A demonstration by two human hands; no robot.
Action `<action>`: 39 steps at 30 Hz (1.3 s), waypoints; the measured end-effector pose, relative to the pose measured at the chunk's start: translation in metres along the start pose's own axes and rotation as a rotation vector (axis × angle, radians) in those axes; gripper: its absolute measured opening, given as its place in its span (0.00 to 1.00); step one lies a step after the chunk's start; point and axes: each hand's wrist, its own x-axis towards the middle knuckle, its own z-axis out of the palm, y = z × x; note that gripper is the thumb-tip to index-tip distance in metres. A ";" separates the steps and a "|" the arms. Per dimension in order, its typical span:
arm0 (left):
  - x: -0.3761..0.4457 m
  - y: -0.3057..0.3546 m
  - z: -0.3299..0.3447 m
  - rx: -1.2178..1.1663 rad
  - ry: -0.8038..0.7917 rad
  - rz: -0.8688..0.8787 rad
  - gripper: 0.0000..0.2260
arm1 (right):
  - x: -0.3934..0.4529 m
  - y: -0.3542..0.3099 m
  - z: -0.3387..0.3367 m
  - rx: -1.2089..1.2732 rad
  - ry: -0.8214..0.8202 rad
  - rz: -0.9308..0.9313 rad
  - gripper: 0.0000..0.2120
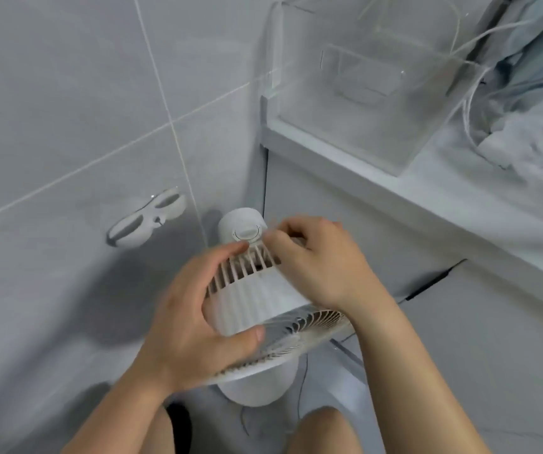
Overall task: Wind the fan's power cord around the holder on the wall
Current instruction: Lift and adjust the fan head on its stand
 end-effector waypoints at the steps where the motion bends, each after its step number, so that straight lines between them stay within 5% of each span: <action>1: -0.001 -0.001 0.002 -0.012 0.003 0.013 0.39 | 0.000 0.000 0.000 -0.005 0.013 -0.005 0.17; 15: -0.062 0.007 -0.015 0.051 -0.041 -0.037 0.38 | -0.062 -0.028 0.028 -0.059 0.062 0.033 0.18; 21: -0.005 -0.063 -0.001 0.045 -0.074 -0.145 0.39 | 0.022 0.004 0.075 -0.091 -0.023 0.107 0.19; 31: -0.018 -0.018 -0.031 0.052 -0.083 0.053 0.39 | 0.007 -0.030 0.028 -0.290 0.017 -0.149 0.19; 39: 0.003 -0.015 -0.022 0.132 -0.093 0.130 0.40 | 0.019 -0.012 0.020 -0.162 0.011 -0.122 0.20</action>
